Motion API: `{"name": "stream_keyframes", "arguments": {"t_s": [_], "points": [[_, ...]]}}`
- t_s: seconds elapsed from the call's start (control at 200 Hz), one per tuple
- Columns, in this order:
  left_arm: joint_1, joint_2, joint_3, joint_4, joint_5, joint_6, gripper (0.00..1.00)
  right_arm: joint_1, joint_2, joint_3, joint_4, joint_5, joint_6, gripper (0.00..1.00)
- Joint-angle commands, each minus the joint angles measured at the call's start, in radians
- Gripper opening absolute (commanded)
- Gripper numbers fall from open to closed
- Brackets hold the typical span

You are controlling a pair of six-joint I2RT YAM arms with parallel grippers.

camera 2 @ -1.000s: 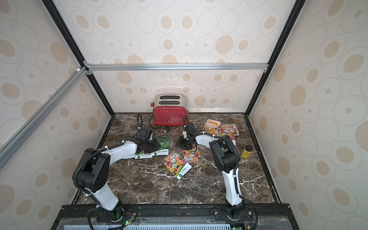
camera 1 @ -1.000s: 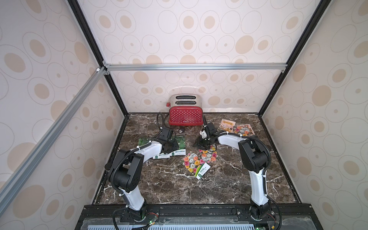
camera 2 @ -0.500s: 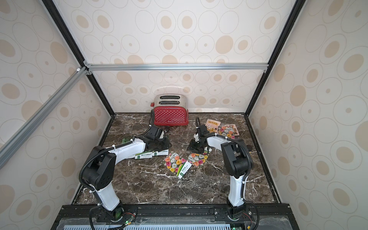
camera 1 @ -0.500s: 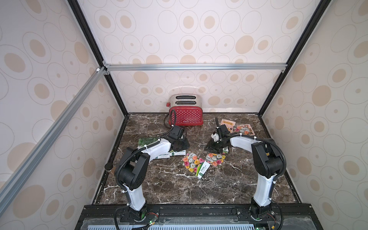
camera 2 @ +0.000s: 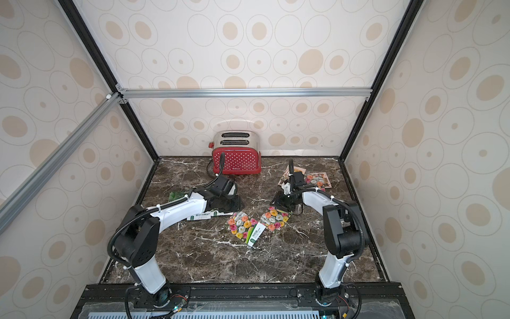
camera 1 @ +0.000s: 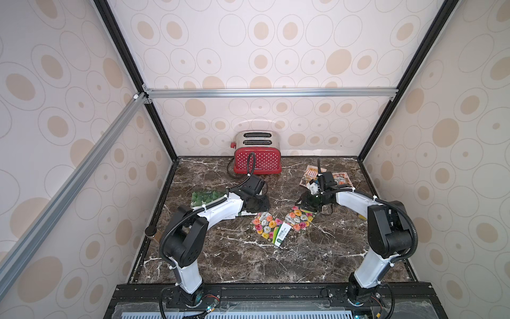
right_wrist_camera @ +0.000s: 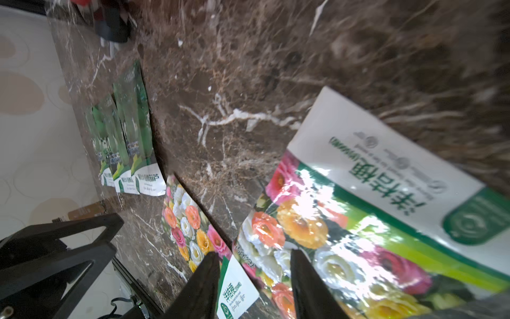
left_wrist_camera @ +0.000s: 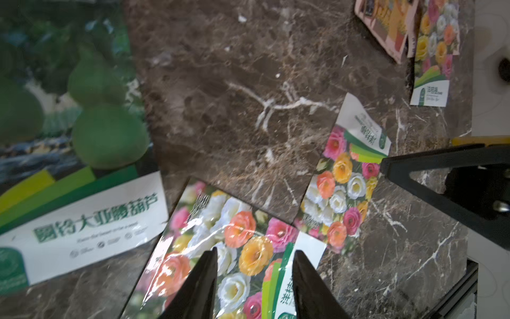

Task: Arrange the seed packets in a row
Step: Pick up the seed packet from the center of the board.

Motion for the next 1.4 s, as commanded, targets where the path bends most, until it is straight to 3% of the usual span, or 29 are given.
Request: {"name": "stream_keyframes", "arguments": {"t_s": [0.0, 0.23, 0.526, 0.891, 1.182, 1.397], "points": [[-0.003, 0.096, 0.157, -0.035, 0.006, 0.057, 0.45, -0.053, 0.004, 0.036, -0.01, -0.011, -0.017, 0.46], [-0.015, 0.203, 0.26, -0.093, 0.048, 0.055, 0.47, -0.107, 0.038, 0.085, -0.103, 0.009, -0.072, 0.47], [-0.118, 0.345, 0.413, -0.152, 0.073, 0.136, 0.46, -0.109, -0.126, -0.153, -0.048, 0.052, -0.038, 0.49], [-0.132, 0.338, 0.373, -0.146, 0.051, 0.11, 0.46, -0.125, -0.24, -0.318, 0.006, 0.029, -0.021, 0.51], [-0.147, 0.165, 0.159, -0.155, 0.018, 0.06, 0.46, -0.125, -0.23, -0.318, 0.037, -0.036, -0.018, 0.51], [-0.148, -0.135, -0.135, -0.213, -0.042, -0.046, 0.47, -0.098, -0.191, -0.272, 0.024, -0.087, -0.072, 0.52]]}}
